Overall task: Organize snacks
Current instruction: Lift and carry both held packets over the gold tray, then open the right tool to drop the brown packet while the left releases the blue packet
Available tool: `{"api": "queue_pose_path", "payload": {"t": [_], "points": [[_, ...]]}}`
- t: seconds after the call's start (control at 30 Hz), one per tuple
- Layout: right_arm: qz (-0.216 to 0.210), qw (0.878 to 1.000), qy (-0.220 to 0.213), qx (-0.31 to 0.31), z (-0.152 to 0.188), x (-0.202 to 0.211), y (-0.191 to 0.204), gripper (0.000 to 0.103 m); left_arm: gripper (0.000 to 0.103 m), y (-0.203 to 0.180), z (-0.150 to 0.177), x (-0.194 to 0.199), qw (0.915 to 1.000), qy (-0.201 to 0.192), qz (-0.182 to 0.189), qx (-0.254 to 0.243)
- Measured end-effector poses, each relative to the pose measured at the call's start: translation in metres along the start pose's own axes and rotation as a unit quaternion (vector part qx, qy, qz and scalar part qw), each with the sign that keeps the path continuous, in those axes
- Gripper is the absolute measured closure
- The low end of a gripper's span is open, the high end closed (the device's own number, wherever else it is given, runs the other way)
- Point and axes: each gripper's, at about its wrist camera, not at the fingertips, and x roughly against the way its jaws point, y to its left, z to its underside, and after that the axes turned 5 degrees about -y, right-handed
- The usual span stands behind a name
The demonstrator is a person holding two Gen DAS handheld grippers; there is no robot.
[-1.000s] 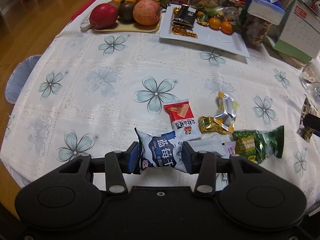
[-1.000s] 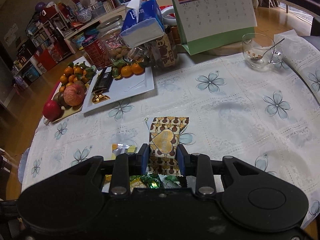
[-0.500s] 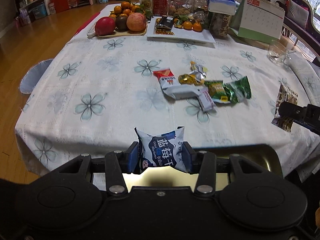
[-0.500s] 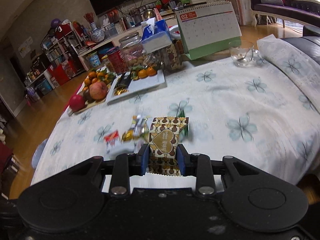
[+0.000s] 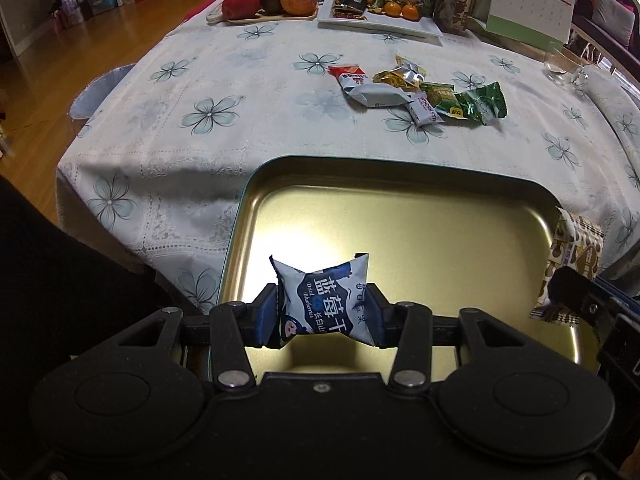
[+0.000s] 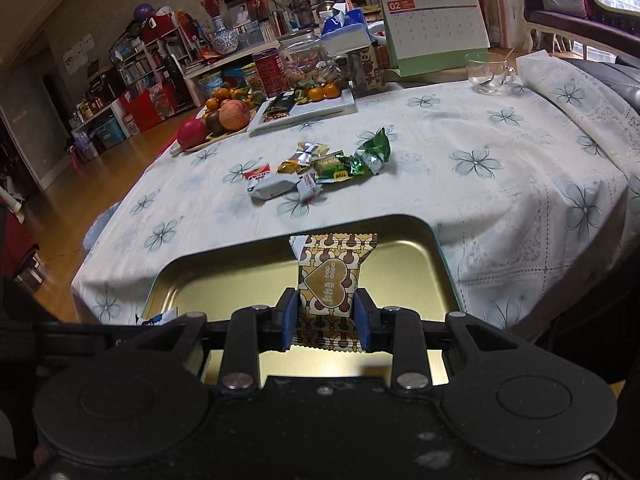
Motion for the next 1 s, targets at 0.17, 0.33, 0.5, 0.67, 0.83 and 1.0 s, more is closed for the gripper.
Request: {"api": "queue_pose_path", "payload": {"t": [0.17,0.33,0.5,0.67,0.83,1.0], "points": [[0.009,1.0,-0.01,-0.013,0.011,0.014,-0.006,0.071,0.051,-0.008,0.013,0.002,0.9993,0.0,-0.028,-0.023],[0.012,0.999,0.002,-0.043,0.017,0.022,-0.016,0.071,0.05,-0.011,0.021,-0.003,0.999,0.027,-0.018,-0.029],[0.01,0.999,0.015,-0.042,0.022,0.023,-0.015,0.071,0.05,-0.003,0.027,-0.014,0.9971,0.075,0.009,0.003],[0.009,0.999,0.035,-0.038,0.025,0.016,-0.013,0.071,0.05,-0.003,0.026,-0.012,0.9977,0.068,-0.002,0.006],[0.015,0.998,0.048,-0.037,0.026,0.009,-0.011,0.071,0.047,-0.005,0.027,-0.013,0.9977,0.068,0.003,0.002],[0.017,0.998,0.055,-0.023,0.027,0.005,-0.006,0.071,0.047,-0.007,0.028,-0.009,0.9986,0.052,0.006,0.0]]}}
